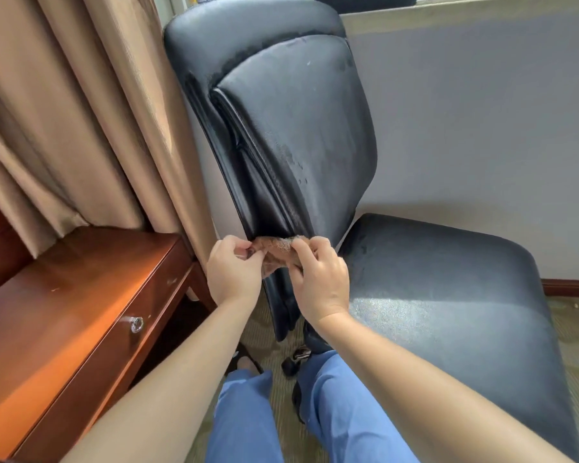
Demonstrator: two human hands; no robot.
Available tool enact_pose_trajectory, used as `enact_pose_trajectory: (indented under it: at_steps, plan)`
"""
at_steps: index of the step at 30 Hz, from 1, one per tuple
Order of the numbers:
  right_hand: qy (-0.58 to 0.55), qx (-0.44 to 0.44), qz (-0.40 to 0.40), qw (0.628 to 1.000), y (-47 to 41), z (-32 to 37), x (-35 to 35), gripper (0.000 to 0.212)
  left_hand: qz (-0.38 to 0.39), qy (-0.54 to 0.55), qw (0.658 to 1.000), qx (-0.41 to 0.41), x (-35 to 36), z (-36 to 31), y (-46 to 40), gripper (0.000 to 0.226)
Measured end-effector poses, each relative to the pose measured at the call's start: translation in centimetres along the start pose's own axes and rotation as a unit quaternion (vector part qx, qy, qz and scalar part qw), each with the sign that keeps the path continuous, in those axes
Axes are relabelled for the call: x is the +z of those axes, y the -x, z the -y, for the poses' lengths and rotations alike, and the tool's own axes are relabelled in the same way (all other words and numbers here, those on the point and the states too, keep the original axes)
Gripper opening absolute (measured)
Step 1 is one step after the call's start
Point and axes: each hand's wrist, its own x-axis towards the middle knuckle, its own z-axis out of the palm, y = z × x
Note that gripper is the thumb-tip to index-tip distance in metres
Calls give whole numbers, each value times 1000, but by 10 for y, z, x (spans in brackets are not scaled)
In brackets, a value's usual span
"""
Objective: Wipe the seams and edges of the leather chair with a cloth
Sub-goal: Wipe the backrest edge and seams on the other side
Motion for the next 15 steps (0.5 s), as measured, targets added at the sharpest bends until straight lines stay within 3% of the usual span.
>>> enact_pose_trajectory:
  at_steps: [4,7,12,15]
  plan:
    - [35,25,9,999,33,-14,20,38,13,17,996,-86,22,29,21,18]
    - [71,34,24,997,51,-24,30,38,11,22,990,-142,37,45,33,17]
    - [59,81,70,992,79,-28,51,43,25,18,985,-169,56,64,40,22]
    - [31,118,78,989,87,-23,64,33,13,22,984,-178,64,74,42,17]
